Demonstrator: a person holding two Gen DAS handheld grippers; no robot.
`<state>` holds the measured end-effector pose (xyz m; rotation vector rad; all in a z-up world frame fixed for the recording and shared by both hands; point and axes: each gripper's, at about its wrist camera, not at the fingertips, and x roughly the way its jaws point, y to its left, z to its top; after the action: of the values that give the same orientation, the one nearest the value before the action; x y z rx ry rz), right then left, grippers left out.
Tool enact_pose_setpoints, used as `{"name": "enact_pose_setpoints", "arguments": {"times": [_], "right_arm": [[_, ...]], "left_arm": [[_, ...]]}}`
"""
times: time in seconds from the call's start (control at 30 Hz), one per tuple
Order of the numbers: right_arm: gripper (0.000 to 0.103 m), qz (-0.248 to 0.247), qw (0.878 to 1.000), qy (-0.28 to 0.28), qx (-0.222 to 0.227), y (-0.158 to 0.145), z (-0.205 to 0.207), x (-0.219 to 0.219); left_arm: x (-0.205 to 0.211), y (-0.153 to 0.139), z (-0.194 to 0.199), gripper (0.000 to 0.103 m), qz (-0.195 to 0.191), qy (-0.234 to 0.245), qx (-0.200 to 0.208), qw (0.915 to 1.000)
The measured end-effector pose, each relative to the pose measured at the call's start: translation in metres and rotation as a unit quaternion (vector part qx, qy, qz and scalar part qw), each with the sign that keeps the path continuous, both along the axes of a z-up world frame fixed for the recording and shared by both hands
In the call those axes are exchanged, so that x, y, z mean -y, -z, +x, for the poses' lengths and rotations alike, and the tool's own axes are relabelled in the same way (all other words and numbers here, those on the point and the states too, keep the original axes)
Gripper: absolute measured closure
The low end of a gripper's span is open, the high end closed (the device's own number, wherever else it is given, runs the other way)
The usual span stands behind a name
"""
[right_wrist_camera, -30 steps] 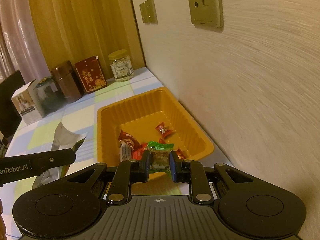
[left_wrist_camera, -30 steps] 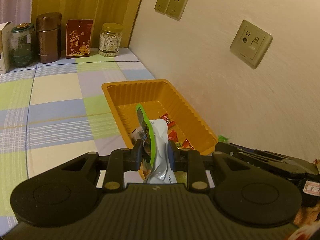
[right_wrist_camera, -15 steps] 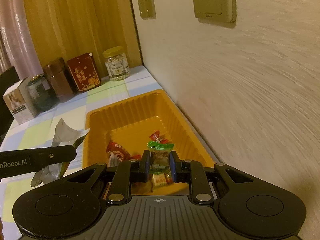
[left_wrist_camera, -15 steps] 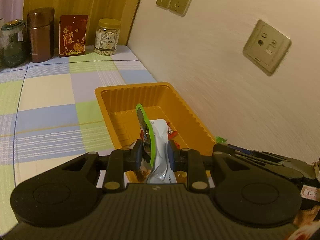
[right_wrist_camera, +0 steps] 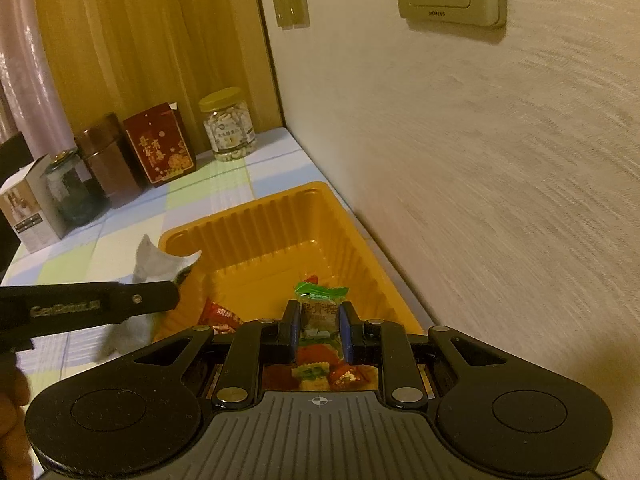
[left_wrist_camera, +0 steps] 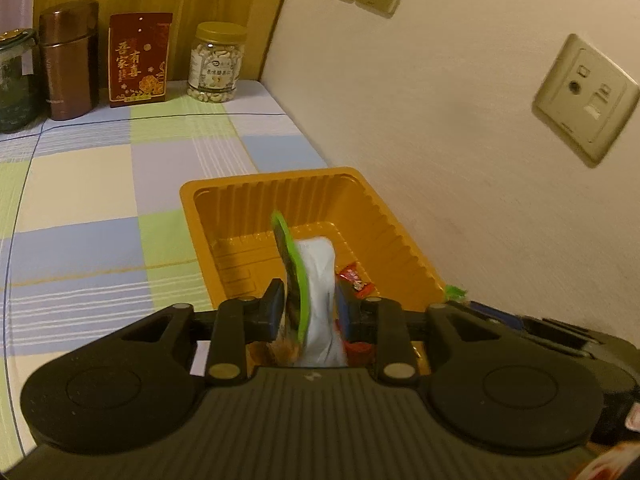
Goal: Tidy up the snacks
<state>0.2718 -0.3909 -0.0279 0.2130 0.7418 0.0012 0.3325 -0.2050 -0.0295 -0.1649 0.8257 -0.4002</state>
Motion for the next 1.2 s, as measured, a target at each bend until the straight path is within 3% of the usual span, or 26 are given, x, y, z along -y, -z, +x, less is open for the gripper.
{"name": "enact_pose_setpoints", "arguments": {"times": [0.03,0.53,1.0,1.1,1.13,1.17,1.2], "right_arm": [[0.082,0.001,1.0,0.0,-0.001,0.001,0.0,0.0],[0.082,0.01,1.0,-0.012,0.003,-0.005,0.001,-0.009],[0.082,0.012,0.999,-0.026,0.016,-0.015,0.012,-0.022],[0.082,0.032,0.998,-0.035,0.03,-0.015,0.014,-0.021],[0.08,0.038,0.998,-0.036,0.032,-0.015,0.015,-0.02],[0.076,0.039,0.998,-0.034,0.033,-0.016,0.015,-0.02],[0.06,0.039,0.998,-0.03,0.036,-0.016,0.014,-0.019]], "left_arm": [[-0.001,0.0,0.001,0.065,-0.001,-0.001,0.001,1.0],[-0.04,-0.008,-0.025,0.06,0.012,-0.034,0.022,0.9991],[-0.052,-0.004,-0.033,0.058,0.014,-0.04,0.013,0.999],[-0.054,-0.002,-0.033,0.051,0.016,-0.042,0.012,0.9989],[-0.056,-0.002,-0.034,0.043,0.017,-0.043,0.012,0.9989],[-0.057,-0.001,-0.035,0.038,0.019,-0.045,0.011,0.9988],[-0.058,-0.001,-0.036,0.031,0.02,-0.046,0.012,0.9987]]}}
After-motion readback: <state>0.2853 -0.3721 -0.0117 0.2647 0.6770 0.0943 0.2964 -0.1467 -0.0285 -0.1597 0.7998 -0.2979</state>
